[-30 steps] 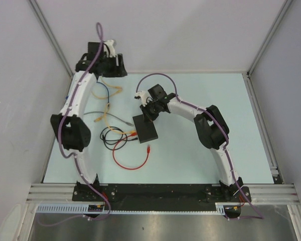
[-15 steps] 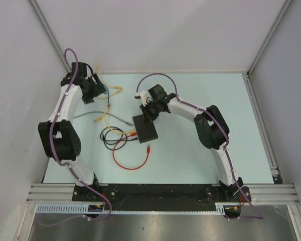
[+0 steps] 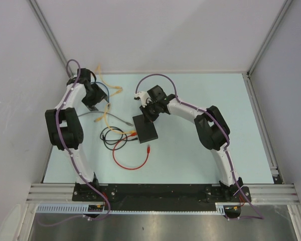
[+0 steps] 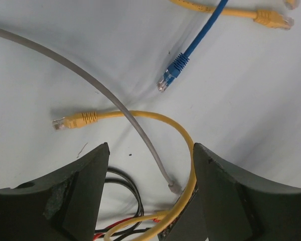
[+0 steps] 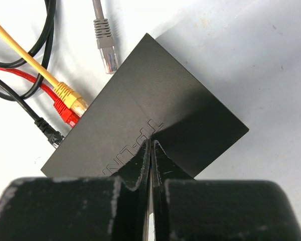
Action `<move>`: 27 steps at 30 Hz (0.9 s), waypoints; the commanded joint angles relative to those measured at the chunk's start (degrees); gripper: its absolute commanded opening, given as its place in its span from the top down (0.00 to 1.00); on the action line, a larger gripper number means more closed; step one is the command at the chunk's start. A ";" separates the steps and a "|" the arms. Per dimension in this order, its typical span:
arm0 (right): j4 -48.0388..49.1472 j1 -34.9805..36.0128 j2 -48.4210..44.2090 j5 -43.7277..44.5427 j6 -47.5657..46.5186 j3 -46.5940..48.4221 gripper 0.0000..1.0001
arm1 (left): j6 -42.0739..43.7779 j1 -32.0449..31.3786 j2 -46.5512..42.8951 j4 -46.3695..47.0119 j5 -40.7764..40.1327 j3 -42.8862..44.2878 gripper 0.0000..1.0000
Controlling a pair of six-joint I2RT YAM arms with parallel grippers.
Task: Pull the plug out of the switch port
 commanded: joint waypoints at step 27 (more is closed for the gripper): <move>-3.86 0.15 -0.02 5.47 -2.67 -1.48 0.97 | -4.02 1.02 12.46 0.05 3.72 3.71 0.71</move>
